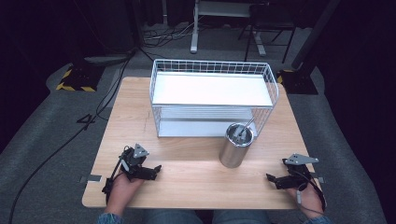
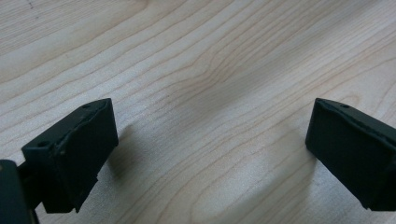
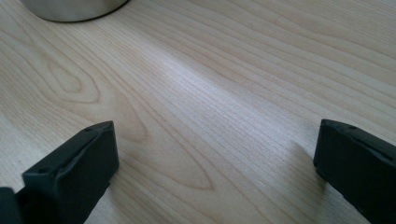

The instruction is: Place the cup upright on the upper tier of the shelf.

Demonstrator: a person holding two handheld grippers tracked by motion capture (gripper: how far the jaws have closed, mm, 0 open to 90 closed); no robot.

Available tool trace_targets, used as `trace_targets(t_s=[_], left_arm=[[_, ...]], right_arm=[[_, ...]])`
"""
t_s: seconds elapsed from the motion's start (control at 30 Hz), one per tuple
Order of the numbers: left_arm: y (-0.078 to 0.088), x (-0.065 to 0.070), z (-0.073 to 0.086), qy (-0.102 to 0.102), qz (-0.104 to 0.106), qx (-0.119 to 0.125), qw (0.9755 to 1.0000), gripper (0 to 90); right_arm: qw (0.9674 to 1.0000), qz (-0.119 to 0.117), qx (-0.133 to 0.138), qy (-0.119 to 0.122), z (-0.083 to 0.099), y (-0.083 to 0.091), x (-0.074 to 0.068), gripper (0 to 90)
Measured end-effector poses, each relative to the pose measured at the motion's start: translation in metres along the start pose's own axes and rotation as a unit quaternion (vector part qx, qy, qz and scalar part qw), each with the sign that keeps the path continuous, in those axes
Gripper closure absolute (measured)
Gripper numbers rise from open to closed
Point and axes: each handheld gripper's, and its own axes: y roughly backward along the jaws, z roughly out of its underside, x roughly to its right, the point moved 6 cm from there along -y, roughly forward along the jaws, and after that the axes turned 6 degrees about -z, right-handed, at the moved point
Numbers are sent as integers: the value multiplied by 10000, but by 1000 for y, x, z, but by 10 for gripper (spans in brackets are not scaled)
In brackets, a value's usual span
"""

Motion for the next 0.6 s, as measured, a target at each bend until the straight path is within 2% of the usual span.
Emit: trace_targets(t_s=[0.23, 0.6], left_arm=[[0, 0, 0, -21, -22, 4, 10000, 29], [0, -1, 0, -23, -20, 3, 10000, 29]], right_arm=[[9999, -24, -147, -11, -3, 1, -4, 0], [9995, -197, 80, 248, -37, 16, -26, 0]])
